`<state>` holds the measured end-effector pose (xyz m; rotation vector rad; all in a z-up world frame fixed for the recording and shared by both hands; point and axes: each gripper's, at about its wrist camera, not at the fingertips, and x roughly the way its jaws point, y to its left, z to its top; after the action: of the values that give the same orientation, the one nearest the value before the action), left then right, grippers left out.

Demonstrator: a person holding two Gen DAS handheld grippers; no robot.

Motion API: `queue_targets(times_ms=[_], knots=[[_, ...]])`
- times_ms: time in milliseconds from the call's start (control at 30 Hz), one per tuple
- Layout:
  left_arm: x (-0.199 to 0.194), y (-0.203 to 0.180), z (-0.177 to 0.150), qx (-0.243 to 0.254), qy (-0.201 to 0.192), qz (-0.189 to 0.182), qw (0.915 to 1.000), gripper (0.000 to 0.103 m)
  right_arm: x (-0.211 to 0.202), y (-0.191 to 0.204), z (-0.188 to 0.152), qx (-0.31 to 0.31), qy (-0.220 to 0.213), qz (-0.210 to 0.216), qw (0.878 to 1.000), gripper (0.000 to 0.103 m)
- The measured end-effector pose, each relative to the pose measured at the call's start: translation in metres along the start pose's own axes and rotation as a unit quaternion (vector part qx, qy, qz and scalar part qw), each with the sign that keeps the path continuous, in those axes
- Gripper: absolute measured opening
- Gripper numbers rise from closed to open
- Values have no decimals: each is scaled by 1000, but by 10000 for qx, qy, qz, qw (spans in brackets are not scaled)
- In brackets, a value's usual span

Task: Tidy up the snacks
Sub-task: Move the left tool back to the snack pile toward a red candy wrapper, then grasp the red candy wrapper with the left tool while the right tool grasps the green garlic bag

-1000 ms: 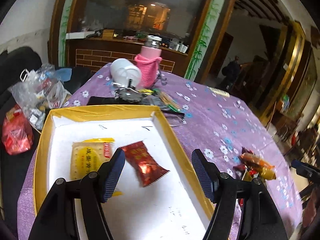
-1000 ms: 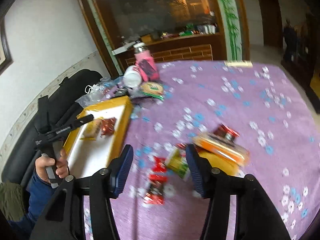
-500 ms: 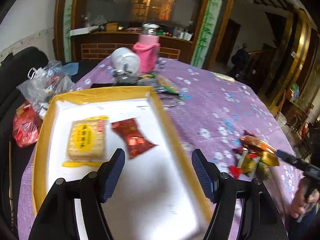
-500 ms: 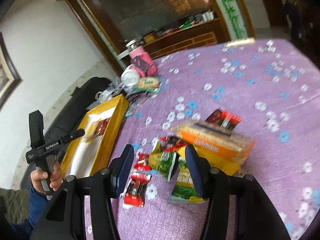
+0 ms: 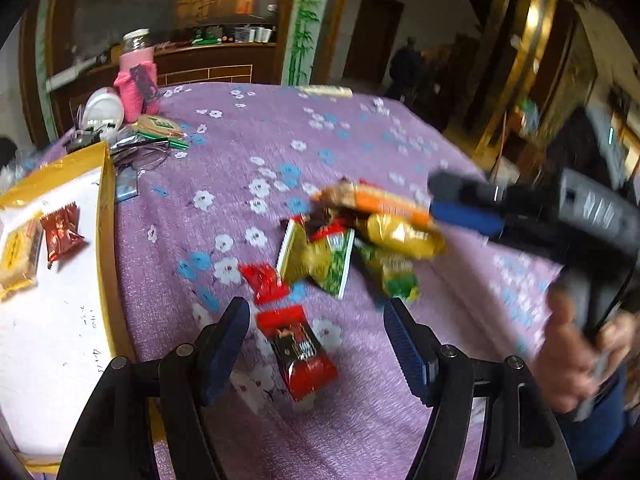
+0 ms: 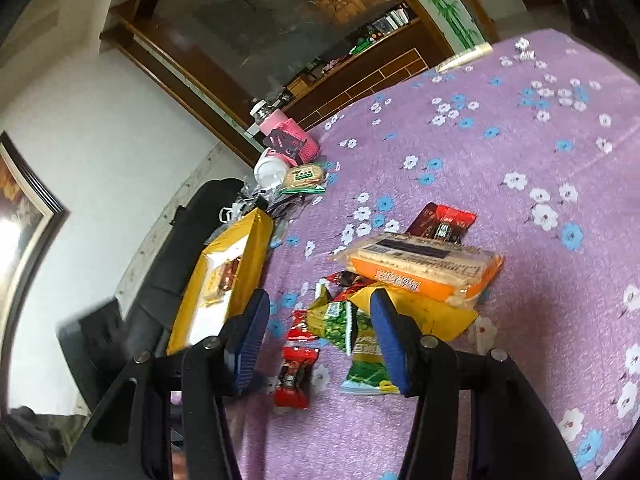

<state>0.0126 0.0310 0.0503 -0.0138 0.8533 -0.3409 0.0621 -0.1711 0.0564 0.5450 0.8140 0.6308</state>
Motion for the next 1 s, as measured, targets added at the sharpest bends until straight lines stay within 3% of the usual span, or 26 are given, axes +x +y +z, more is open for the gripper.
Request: queue_targets(times_ms=[167, 433, 533, 700, 800, 1000], knots=[[4, -3, -10, 89, 23, 138, 9999, 73, 3, 7, -3, -105, 90, 25, 9999, 52], [26, -4, -22, 205, 317, 257, 9990, 72, 24, 9, -13, -245, 553, -489, 9970, 52], [34, -5, -25, 329, 417, 437, 9976, 59, 28, 8, -15, -251, 672, -555, 9959, 52], [37, 1, -25, 273, 418, 488, 9976, 55, 35, 5, -19, -356, 777, -1047, 9908, 52], [37, -1, -26, 313, 407, 527, 9973, 55, 39, 5, -22, -561, 768, -1586, 9828, 52], [38, -1, -26, 315, 394, 535, 9973, 55, 52, -2, -26, -593, 944, -1776, 9778, 52]])
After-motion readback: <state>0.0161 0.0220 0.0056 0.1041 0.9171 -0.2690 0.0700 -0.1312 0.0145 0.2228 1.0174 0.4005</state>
